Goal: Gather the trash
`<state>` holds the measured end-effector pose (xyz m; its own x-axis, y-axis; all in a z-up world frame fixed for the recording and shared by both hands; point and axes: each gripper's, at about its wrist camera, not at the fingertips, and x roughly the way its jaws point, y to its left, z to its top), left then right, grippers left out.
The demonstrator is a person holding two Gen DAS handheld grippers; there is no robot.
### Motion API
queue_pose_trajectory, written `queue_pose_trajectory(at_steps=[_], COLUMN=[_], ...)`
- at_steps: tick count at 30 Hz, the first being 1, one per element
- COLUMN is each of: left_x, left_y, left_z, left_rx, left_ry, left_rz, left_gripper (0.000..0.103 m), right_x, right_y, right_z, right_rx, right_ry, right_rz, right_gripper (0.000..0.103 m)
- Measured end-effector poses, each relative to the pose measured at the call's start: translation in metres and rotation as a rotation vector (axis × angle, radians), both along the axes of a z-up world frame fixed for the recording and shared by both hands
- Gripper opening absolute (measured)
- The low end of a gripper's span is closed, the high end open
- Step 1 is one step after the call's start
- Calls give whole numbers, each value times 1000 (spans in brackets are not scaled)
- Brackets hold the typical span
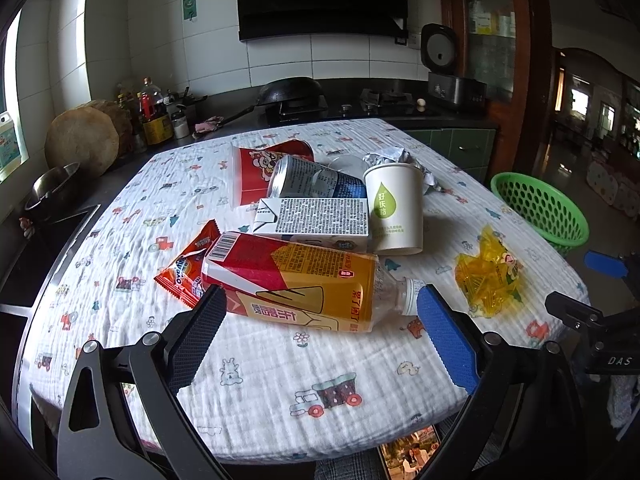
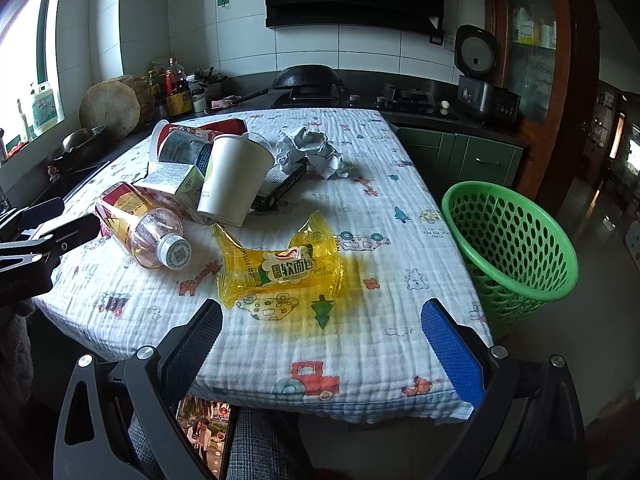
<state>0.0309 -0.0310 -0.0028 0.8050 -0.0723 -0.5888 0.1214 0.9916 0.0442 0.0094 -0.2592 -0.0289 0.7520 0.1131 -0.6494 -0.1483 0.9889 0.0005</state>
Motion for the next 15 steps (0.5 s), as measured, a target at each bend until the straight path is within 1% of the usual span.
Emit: queue_pose_trajectory(at_steps=[9,15], left_x=[8,12], left_y=[5,8], left_z=[0,2], left_rx=[-10,-12], left_ry=[2,-6], left_rz=[2,-2], left_gripper=[92,91], right_x=[11,26], right_y=[-2,2], right_z=[-5,-15], right_rx=[10,62], right_ry=[21,76], right_rz=[9,38], right_gripper=[97,96])
